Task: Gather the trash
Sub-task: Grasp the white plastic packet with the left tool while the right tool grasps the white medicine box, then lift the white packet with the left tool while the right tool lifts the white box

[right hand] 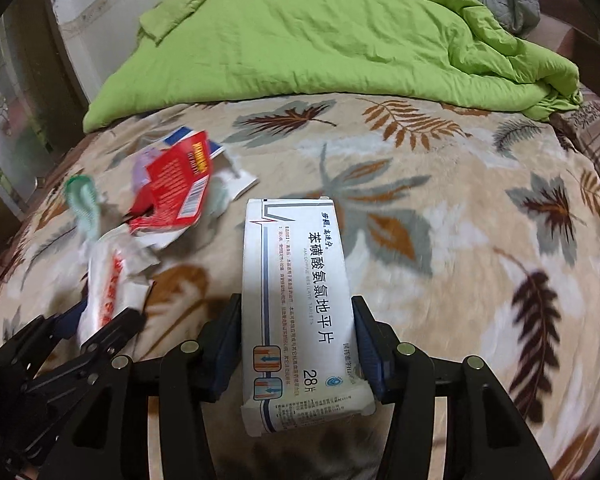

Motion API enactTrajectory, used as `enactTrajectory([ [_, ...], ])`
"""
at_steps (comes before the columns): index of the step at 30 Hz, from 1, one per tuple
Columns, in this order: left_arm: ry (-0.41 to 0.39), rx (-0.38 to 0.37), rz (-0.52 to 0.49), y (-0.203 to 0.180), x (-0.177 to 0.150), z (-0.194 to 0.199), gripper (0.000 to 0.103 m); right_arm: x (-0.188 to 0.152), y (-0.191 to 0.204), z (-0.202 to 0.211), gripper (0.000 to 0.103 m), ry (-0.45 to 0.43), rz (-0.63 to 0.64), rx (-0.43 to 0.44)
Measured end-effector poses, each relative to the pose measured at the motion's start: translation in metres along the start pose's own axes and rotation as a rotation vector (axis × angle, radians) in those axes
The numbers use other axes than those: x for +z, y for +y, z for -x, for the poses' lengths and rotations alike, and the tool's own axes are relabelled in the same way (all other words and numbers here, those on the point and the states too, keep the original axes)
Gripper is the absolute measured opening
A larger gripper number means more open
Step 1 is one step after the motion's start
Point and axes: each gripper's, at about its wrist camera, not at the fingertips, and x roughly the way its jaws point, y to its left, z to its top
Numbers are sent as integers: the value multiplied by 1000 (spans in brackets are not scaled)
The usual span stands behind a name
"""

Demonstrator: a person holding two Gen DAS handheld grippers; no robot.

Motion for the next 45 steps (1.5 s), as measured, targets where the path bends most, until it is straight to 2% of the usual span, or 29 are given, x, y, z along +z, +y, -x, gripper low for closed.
enactTrajectory([
  [7, -10, -14, 18, 5, -15, 25, 52, -19, 11, 28, 57, -51, -16, 8],
  [18, -79, -9, -14, -1, -35, 67, 52, -47, 12, 52, 57, -84, -47, 26],
  [45, -108, 11, -61, -15, -54, 96, 52, -69, 14, 86, 57, -151, -21, -20],
])
